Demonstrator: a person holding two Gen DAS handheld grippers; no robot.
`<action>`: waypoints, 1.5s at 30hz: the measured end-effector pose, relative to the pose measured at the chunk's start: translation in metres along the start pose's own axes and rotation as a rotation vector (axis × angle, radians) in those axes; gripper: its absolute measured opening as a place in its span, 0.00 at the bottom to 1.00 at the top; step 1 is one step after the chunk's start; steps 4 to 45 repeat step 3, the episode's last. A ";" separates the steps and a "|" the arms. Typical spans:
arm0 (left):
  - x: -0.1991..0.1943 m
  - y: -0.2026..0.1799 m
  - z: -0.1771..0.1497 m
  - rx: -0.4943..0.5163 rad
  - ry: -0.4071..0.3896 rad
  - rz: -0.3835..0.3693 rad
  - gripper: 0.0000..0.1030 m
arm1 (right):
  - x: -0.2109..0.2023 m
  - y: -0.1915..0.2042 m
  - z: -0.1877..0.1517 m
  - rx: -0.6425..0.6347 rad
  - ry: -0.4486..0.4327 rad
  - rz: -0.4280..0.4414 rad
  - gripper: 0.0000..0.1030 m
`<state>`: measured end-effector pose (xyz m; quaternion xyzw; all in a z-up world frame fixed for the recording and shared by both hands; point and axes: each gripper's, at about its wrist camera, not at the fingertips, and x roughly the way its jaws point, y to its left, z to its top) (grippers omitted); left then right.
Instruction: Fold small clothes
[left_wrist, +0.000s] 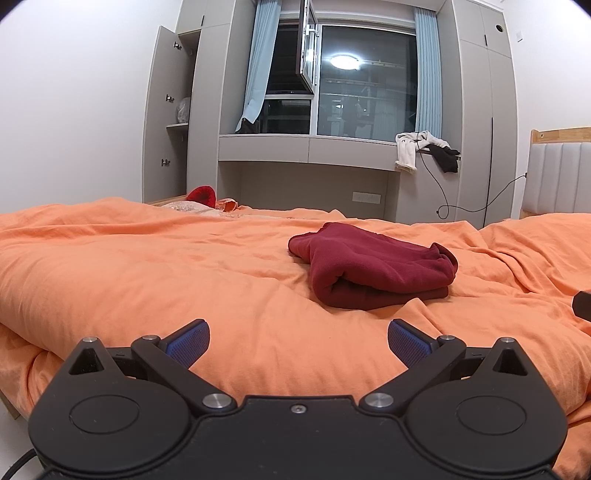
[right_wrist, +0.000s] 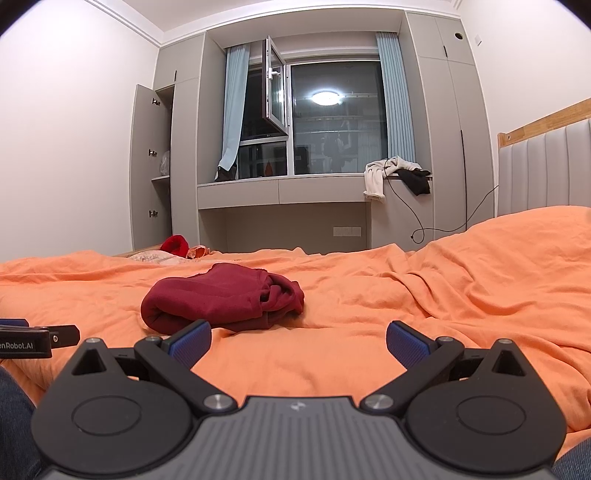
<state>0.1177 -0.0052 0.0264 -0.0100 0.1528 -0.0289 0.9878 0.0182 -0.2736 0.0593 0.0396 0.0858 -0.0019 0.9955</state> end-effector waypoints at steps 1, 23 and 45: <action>0.000 0.000 0.000 -0.001 0.001 0.000 1.00 | -0.001 0.000 0.001 -0.001 0.001 0.000 1.00; 0.000 0.000 0.000 -0.001 0.004 0.000 1.00 | -0.002 0.000 0.002 -0.001 0.003 0.000 1.00; 0.000 0.000 0.000 -0.001 0.004 0.000 1.00 | -0.002 0.000 0.002 -0.001 0.003 0.000 1.00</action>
